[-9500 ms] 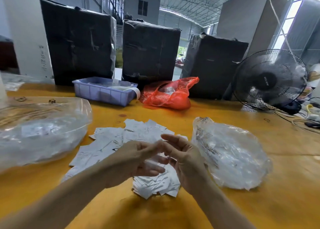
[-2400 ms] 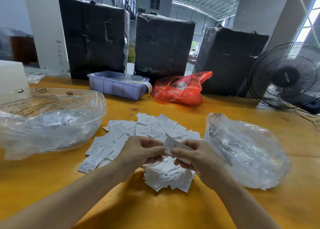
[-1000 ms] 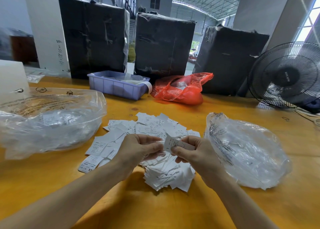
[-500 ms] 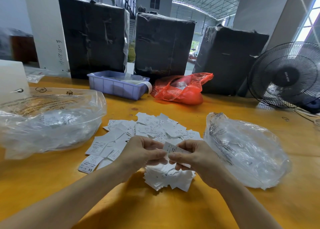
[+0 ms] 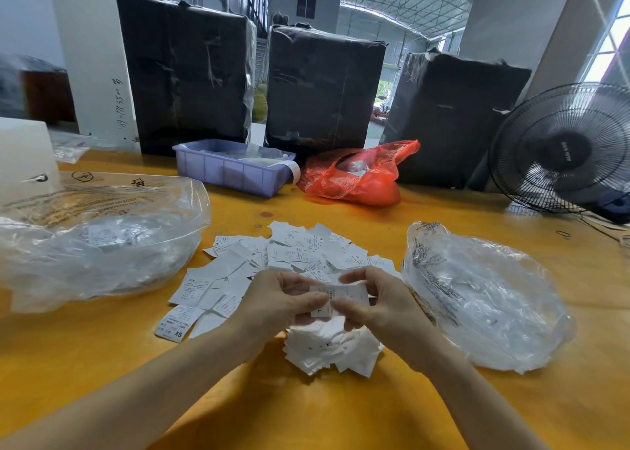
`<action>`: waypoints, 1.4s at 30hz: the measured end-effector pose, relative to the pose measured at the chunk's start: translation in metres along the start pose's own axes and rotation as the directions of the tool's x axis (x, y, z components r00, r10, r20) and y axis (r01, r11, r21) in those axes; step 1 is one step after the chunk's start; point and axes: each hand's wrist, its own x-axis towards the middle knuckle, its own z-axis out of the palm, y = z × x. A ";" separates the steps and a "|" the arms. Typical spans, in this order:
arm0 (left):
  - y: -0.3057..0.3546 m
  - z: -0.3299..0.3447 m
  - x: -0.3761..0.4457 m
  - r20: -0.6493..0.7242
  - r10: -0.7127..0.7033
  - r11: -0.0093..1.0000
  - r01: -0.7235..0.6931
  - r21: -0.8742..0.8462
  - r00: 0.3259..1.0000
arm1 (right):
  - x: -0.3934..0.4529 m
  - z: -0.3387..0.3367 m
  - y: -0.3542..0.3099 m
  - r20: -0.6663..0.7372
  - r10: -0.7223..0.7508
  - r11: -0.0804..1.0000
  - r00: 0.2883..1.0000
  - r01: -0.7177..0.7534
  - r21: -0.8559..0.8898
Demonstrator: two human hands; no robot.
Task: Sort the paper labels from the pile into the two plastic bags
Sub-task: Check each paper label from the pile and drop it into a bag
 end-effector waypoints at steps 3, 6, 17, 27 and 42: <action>0.000 0.002 0.000 -0.054 -0.018 0.987 0.009 -0.159 0.998 | 0.002 0.000 0.003 -0.143 -0.078 0.997 0.987 0.078 -0.007; -0.004 0.006 -0.001 -0.066 -0.005 0.992 -0.003 -0.126 0.998 | 0.002 0.006 0.003 -0.113 -0.090 0.996 0.990 0.090 -0.003; -0.008 0.013 -0.001 -0.188 0.039 0.965 -0.086 -0.249 0.981 | -0.001 0.019 0.008 -0.066 -0.128 0.990 0.990 0.123 -0.073; -0.005 0.005 0.002 -0.125 -0.015 0.982 -0.009 -0.188 0.992 | 0.003 0.010 0.010 -0.164 -0.188 0.981 0.968 0.191 0.008; -0.005 0.004 0.002 -0.178 -0.009 0.982 -0.024 -0.185 0.984 | 0.000 0.014 0.007 -0.148 -0.242 0.969 0.959 0.231 -0.092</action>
